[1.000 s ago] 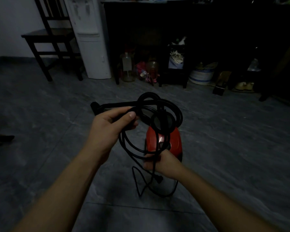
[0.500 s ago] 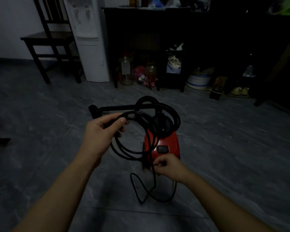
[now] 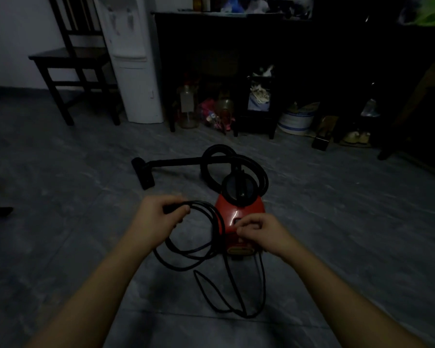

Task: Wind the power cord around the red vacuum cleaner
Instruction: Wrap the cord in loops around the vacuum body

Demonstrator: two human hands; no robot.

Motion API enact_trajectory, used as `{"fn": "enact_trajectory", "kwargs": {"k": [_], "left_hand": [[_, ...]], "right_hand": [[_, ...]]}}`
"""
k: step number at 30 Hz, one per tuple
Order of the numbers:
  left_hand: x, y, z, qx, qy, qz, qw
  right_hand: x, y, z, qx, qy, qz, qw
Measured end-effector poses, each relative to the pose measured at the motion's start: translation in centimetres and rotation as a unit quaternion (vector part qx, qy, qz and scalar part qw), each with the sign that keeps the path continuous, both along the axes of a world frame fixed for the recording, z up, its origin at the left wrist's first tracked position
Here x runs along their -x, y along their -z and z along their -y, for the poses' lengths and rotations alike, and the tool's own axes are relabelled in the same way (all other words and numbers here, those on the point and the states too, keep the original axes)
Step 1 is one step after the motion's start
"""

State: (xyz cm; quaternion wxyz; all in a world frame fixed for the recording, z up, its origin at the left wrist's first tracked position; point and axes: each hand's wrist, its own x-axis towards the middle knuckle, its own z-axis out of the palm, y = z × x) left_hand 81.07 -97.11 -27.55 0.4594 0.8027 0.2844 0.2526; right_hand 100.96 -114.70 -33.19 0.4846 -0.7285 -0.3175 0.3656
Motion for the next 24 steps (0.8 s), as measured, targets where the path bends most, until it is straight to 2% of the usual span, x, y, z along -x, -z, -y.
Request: {"fn": "enact_trajectory", "kwargs": {"k": [7,11,14,17,21,24], "left_hand": [[-0.2,1.0,-0.6,0.002,-0.028,-0.025,0.999],[-0.8,1.4,-0.3,-0.001,-0.031,-0.034,0.999],[-1.3,1.9,0.1,-0.002,-0.032,-0.047,0.998],[-1.5,2.2,0.4,0.003,-0.039,-0.042,0.998],[-1.5,2.2,0.4,0.036,-0.055,-0.027,0.997],[-1.5,2.3,0.6,0.039,-0.051,-0.032,0.997]], "right_hand": [[0.1,-1.9,1.0,0.051,-0.086,-0.120,0.988],[0.5,-2.5,0.4,0.005,-0.069,-0.209,0.975],[0.4,-2.6,-0.2,-0.038,-0.040,-0.298,0.953],[-0.1,-2.6,0.0,-0.072,-0.055,-0.350,0.932],[-0.7,-2.4,0.3,-0.078,-0.071,-0.367,0.924],[-0.3,-2.0,-0.3,-0.066,-0.025,-0.286,0.956]]}}
